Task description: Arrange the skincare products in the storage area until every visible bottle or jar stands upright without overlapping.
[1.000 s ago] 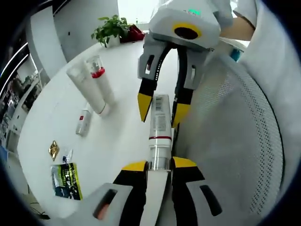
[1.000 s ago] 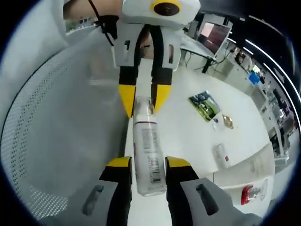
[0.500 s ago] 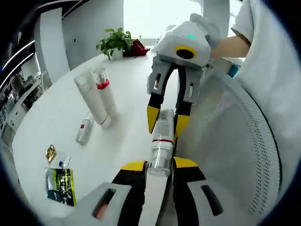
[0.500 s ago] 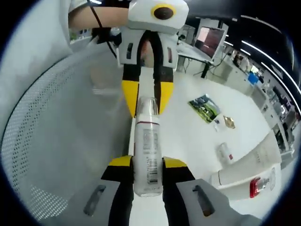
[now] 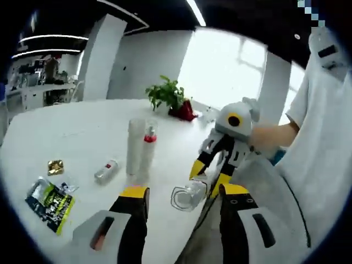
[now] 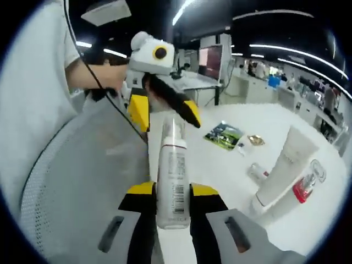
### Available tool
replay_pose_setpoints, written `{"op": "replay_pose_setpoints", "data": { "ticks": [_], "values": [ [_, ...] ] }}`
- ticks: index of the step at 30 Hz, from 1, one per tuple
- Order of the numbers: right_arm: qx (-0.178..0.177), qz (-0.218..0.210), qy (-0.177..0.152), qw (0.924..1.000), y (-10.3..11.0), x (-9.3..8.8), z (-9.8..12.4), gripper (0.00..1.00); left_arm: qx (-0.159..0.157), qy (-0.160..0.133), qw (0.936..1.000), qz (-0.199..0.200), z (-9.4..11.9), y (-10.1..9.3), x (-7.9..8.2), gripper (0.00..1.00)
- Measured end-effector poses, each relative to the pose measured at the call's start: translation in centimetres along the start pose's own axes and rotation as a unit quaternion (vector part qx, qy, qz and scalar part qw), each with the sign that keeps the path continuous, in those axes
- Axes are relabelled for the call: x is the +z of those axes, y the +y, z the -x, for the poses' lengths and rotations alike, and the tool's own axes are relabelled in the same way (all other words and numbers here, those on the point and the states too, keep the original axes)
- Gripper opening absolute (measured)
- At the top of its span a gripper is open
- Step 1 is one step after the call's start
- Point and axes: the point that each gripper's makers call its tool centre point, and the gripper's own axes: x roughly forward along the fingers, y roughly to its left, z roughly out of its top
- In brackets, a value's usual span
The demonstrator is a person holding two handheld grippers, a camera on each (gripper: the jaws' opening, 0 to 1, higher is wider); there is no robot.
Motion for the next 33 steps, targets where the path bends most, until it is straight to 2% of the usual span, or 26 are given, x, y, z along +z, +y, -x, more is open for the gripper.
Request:
{"op": "replay_pose_setpoints", "data": {
  "ticks": [5,8,12,14,15,17,18,21,22,23,25,26,28,32,33],
  "values": [
    [0.011,-0.066,-0.095,0.9932,0.3,2.8,0.4,0.21,-0.029,-0.071,0.9955,0.056,-0.1,-1.6,1.6,0.48],
    [0.021,-0.095,-0.139,0.9855,0.8,4.3,0.3,0.21,-0.034,-0.091,0.9929,0.068,-0.3,-2.2,2.2,0.44],
    [0.031,-0.12,-0.164,0.9787,1.2,4.8,0.1,0.21,-0.045,-0.112,0.9898,0.076,-0.8,-3.3,2.9,0.35],
    [0.029,-0.127,-0.169,0.977,1.2,4.7,0.0,0.22,-0.044,-0.111,0.9908,0.065,-1.2,-3.5,3.0,0.28],
    [0.03,-0.13,-0.17,0.9764,1.3,4.7,-0.1,0.22,-0.041,-0.106,0.9917,0.06,-1.3,-3.5,3.0,0.21],
    [0.029,-0.133,-0.169,0.9761,1.3,4.5,-0.1,0.22,-0.037,-0.105,0.9919,0.062,-1.5,-3.5,3.1,0.19],
    [0.029,-0.133,-0.166,0.9768,1.3,4.4,-0.2,0.22,-0.039,-0.102,0.9922,0.06,-1.6,-3.7,3.0,0.19],
    [0.018,-0.1,-0.116,0.988,1.3,3.3,-0.7,0.22,-0.041,-0.082,0.9941,0.058,-2.1,-4.2,2.9,0.17],
    [0.022,-0.091,-0.103,0.9903,1.5,3.1,-0.9,0.23,-0.044,-0.064,0.9956,0.052,-2.2,-4.6,2.4,0.17],
    [0.014,-0.089,-0.094,0.9914,1.3,2.9,-0.9,0.23,-0.032,-0.057,0.9975,0.024,-2.4,-4.4,2.4,0.17],
    [0.001,-0.062,-0.077,0.9951,0.9,2.7,-1.0,0.24,-0.021,-0.038,0.999,0.009,-2.8,-4.3,2.2,0.16],
    [-0.01,-0.05,-0.058,0.997,0.6,2.2,-1.1,0.24,-0.016,-0.024,0.9996,0.002,-2.9,-4.2,2.0,0.16],
    [-0.021,-0.026,-0.032,0.9989,0.3,1.7,-1.2,0.25,-0.001,0.004,0.9996,-0.027,-3.4,-4.0,1.5,0.16],
    [-0.033,0.015,0.019,0.9991,0.0,0.4,-1.5,0.3,-0.001,0.046,0.9966,-0.069,-4.2,-4.1,0.8,0.16],
    [-0.032,0.018,0.019,0.9991,0.1,0.4,-1.5,0.3,-0.003,0.054,0.9955,-0.078,-4.4,-4.3,0.7,0.17]
  ]
}}
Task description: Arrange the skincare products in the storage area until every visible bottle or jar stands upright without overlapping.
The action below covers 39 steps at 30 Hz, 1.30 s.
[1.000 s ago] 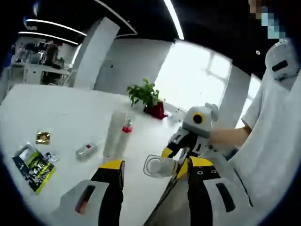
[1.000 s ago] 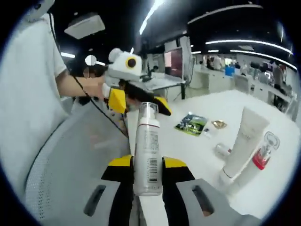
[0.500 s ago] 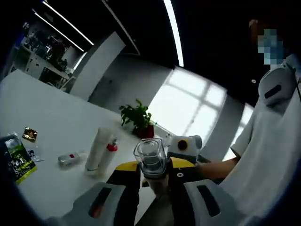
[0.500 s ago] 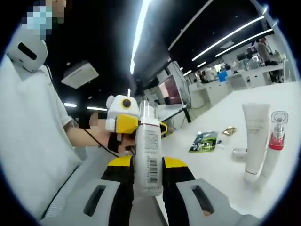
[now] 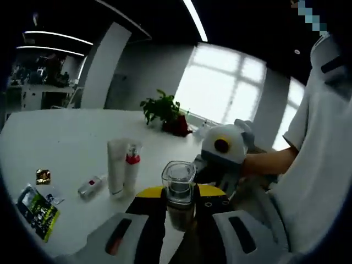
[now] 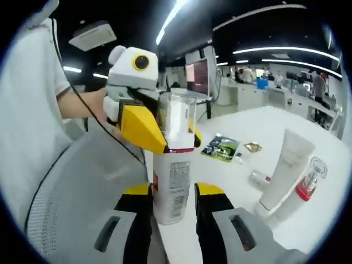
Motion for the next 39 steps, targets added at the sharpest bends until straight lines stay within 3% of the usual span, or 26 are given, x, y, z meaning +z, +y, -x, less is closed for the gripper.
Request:
{"op": "replay_pose_setpoints", "data": {
  "ticks": [4,8,11,17,21,30,39],
  "values": [
    [0.008,0.011,0.009,0.9999,0.2,-0.3,0.0,0.28,-0.007,0.028,0.9987,-0.042,-0.7,-0.5,-0.3,0.17],
    [0.01,0.021,0.024,0.9994,-0.2,-1.0,0.5,0.27,-0.002,0.093,0.9889,-0.115,-1.1,-0.1,-1.7,0.17],
    [0.013,0.019,0.02,0.9995,-0.3,-1.0,0.7,0.27,-0.024,0.073,0.9917,-0.103,-1.5,-0.8,-1.0,0.17],
    [0.013,0.017,0.0,0.9998,-0.6,-0.8,0.9,0.22,-0.034,0.058,0.9931,-0.096,-2.0,-0.5,-0.8,0.17],
    [0.012,0.002,0.0,0.9999,-0.8,-1.6,1.5,0.21,-0.045,0.054,0.9938,-0.087,-2.4,-0.6,-1.1,0.17],
    [0.001,0.002,0.012,0.9999,-1.5,-3.5,1.7,0.2,-0.051,0.075,0.9906,-0.103,-4.0,-0.6,-2.1,0.17],
    [-0.024,0.019,0.035,0.9989,-3.4,-6.6,0.4,0.2,-0.044,0.111,0.9811,-0.152,-6.1,1.1,-4.9,0.17]
  ]
}}
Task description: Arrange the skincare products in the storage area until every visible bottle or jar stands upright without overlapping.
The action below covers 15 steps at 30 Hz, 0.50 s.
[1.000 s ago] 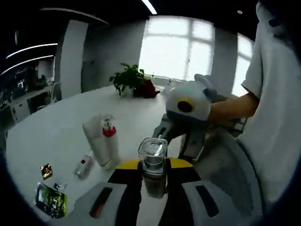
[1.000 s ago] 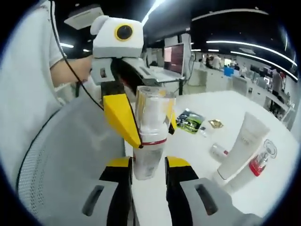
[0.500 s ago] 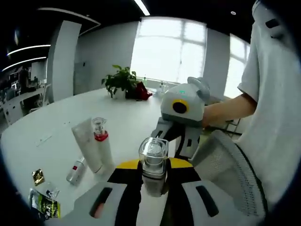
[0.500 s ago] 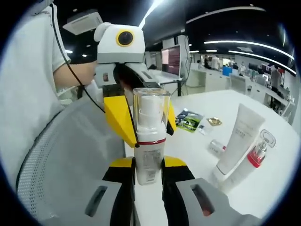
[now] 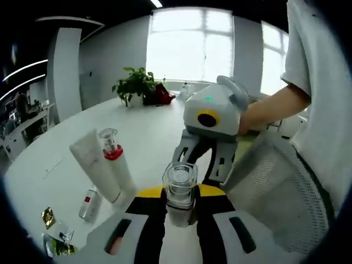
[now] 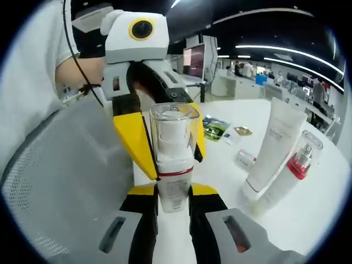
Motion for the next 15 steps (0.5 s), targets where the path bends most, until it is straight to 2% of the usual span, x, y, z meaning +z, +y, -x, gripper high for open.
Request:
{"op": "replay_pose_setpoints", "data": {
  "ticks": [6,15],
  "values": [
    [-0.012,0.0,0.014,0.9998,-0.9,-2.4,-0.7,0.2,-0.005,0.015,0.9998,-0.009,-1.8,0.5,-1.8,0.17],
    [-0.022,-0.004,0.029,0.9993,-2.0,-4.3,-1.4,0.2,-0.013,0.034,0.9991,-0.022,-3.4,1.2,-3.2,0.17]
  ]
}}
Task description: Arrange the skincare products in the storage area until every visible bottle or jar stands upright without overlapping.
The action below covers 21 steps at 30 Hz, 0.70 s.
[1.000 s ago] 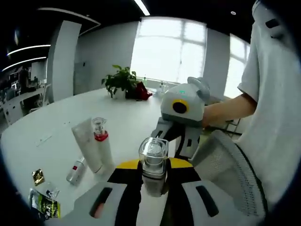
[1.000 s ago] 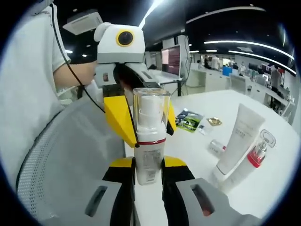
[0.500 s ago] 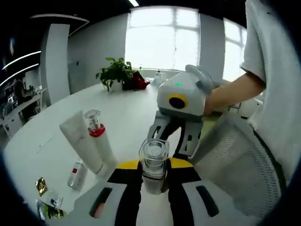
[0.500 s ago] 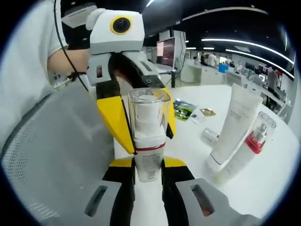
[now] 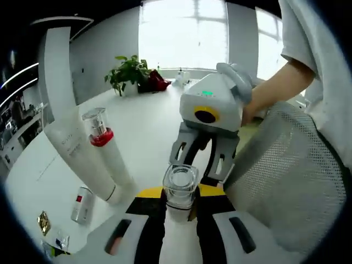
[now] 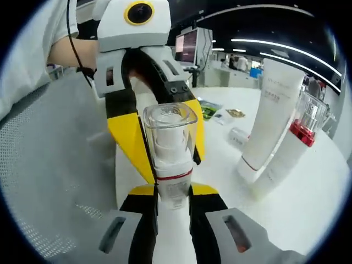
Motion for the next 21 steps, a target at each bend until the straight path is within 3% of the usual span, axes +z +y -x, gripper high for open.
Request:
{"op": "replay_pose_setpoints", "data": {
  "ticks": [9,21],
  "values": [
    [0.011,0.006,0.016,0.9998,-0.9,-1.1,-0.4,0.2,-0.006,0.002,1.0,0.007,-1.1,0.7,-0.7,0.17],
    [0.019,0.002,0.01,0.9998,-2.1,-1.1,-0.5,0.2,-0.003,-0.011,0.9998,0.019,-1.7,2.1,-0.2,0.22]
  ]
}}
